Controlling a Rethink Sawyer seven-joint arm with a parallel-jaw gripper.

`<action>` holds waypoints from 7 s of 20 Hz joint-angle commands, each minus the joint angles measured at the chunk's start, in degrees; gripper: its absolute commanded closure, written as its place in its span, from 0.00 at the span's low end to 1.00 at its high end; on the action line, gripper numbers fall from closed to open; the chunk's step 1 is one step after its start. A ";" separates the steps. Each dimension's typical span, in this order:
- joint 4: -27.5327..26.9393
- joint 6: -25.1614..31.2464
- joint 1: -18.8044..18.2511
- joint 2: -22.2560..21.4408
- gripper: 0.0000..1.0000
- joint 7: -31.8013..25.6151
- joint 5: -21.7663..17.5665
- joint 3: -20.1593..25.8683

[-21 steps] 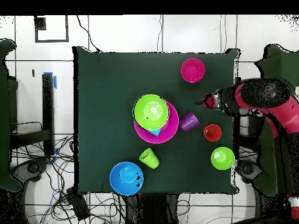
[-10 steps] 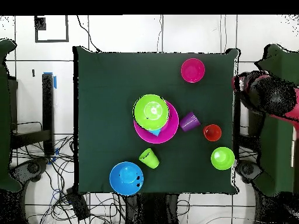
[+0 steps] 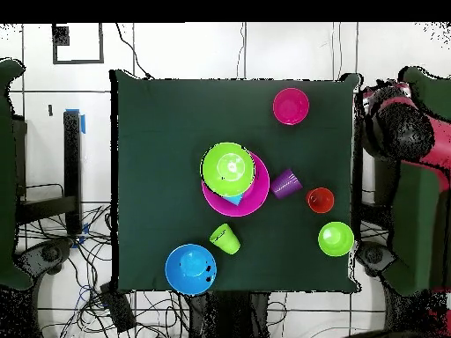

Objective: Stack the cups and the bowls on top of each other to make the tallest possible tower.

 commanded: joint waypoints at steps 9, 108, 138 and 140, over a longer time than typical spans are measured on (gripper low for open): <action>8.40 3.27 11.68 4.07 0.00 25.30 6.98 -13.66; -22.31 18.54 19.55 24.29 0.00 32.91 22.30 -16.31; -14.96 6.17 20.25 18.09 0.00 42.93 20.62 -19.56; -13.21 6.39 20.83 16.23 0.00 43.90 20.61 -20.30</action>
